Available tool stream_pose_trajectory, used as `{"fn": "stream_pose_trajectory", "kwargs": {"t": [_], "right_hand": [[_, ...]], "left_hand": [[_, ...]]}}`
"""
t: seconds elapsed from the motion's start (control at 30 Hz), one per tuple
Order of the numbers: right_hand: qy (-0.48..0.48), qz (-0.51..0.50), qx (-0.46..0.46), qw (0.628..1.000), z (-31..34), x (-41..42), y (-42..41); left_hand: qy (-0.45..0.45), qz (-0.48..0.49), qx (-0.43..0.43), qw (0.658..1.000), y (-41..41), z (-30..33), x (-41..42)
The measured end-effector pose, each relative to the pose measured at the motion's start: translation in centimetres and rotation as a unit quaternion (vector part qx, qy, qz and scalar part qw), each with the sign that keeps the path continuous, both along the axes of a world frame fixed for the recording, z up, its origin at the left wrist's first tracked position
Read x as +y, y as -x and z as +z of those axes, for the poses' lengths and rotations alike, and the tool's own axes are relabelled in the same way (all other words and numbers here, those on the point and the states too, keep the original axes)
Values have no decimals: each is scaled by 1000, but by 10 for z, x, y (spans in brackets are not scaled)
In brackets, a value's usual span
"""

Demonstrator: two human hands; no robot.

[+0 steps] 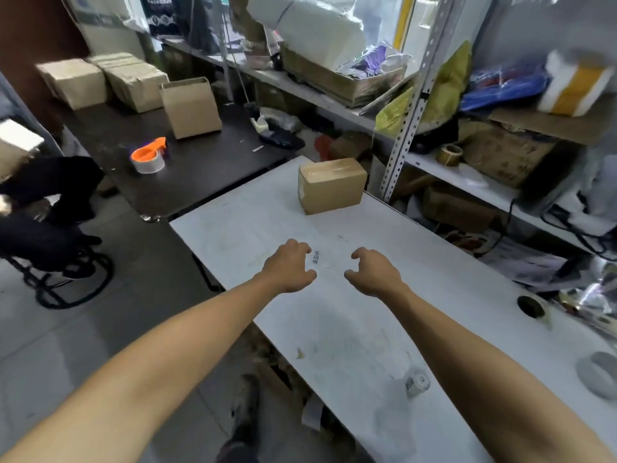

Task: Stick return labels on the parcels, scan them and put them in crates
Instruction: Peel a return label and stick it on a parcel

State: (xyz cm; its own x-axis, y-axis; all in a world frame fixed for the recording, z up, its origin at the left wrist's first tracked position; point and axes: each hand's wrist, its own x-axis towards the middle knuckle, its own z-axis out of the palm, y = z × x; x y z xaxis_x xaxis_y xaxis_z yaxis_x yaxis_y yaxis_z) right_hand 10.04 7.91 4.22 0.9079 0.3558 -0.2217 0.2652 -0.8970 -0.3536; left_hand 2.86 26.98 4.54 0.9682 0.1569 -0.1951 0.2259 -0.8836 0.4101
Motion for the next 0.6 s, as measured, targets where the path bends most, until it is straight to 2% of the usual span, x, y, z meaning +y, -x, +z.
{"fn": "stream_pose_trajectory", "kwargs": {"t": [0.37,0.6], "right_hand": [[-67,-181,40,980,-21,111,-116],[-164,-279,71,943,-39,128,-122]], "left_hand": [[44,-18,-50,998,-222,-12,119],[124,-10,-17,992,-312,-38,137]]}}
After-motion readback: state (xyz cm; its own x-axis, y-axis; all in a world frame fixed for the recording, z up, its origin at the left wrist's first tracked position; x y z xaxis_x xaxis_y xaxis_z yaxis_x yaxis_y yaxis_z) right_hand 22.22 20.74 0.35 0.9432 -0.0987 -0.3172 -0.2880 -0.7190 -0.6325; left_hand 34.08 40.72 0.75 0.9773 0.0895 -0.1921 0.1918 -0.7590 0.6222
